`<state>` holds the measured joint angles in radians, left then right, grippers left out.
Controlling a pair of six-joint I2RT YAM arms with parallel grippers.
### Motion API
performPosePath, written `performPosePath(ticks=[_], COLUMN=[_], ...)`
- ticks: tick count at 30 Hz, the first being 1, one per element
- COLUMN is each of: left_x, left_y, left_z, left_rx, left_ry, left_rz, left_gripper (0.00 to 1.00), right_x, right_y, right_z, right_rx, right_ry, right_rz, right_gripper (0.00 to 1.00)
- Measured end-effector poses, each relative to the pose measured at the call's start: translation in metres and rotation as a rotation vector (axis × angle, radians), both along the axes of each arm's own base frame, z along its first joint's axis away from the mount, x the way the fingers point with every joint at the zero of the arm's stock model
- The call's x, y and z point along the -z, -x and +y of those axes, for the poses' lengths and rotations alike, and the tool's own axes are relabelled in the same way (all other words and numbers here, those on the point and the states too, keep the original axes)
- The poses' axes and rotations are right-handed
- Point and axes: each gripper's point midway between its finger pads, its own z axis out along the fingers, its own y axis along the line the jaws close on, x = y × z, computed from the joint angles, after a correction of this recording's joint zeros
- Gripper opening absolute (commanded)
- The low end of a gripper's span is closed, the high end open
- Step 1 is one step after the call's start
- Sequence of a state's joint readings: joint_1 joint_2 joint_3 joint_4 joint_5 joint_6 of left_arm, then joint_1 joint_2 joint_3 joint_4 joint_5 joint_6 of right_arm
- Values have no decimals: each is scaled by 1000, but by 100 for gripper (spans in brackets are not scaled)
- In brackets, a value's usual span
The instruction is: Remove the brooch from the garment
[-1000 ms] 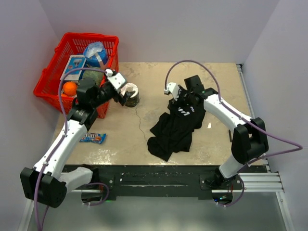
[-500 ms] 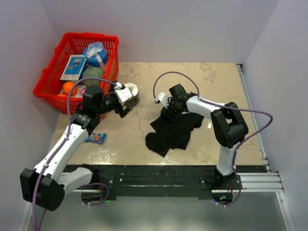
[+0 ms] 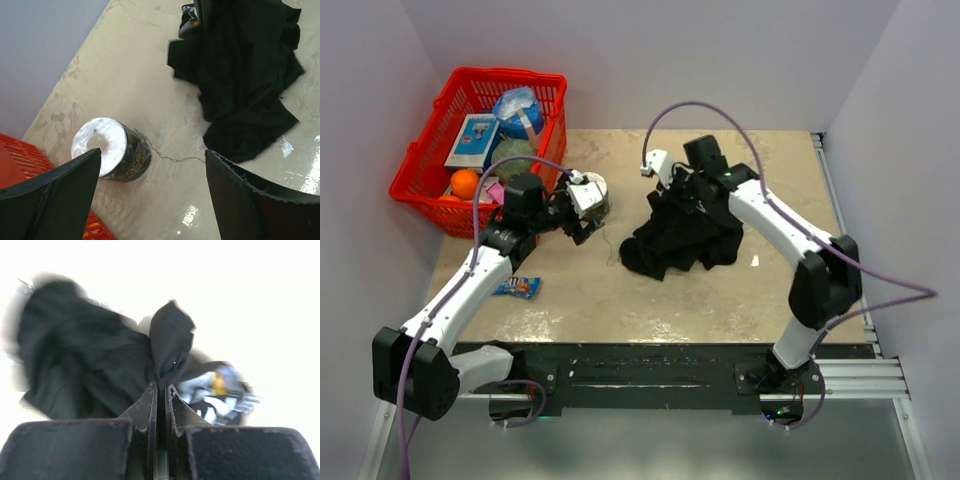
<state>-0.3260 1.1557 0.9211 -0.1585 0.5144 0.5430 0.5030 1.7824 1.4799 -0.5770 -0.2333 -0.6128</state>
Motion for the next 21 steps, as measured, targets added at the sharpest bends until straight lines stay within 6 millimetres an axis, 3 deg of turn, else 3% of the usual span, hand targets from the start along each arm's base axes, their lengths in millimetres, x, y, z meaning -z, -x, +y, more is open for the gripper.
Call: performPosePath(ticks=[3, 4, 5, 7, 8, 9, 12, 15, 18, 21], left_x=[8, 10, 12, 16, 18, 21, 27, 34, 39, 42], left_y=[-1, -1, -1, -1, -1, -1, -1, -1, -1, 0], left_z=[-6, -8, -10, -12, -13, -14, -15, -14, -14, -13], left_rx=[19, 23, 30, 38, 42, 45, 51, 54, 52, 47], left_ry=[2, 3, 2, 1, -1, -3, -14, -27, -36, -33], left_rz=[27, 33, 40, 51, 57, 64, 78, 97, 114, 131], left_gripper=[88, 88, 88, 88, 88, 88, 88, 87, 87, 86], right_x=[-79, -97, -118, -132, -130, -119, -63, -8, 8, -3], right_y=[11, 17, 27, 46, 57, 68, 82, 64, 51, 52], right_z=[6, 5, 3, -7, -13, -22, -54, -109, -126, -104], right_rx=[-71, -88, -113, -137, -149, -152, -97, 95, 172, 123], right_ry=[-111, -132, -164, -179, -177, -162, -105, -47, -52, -91], right_rz=[-144, -182, -240, -306, -328, -325, -232, -36, 49, 38], right_gripper=[0, 0, 5, 21, 33, 52, 58, 62, 63, 63])
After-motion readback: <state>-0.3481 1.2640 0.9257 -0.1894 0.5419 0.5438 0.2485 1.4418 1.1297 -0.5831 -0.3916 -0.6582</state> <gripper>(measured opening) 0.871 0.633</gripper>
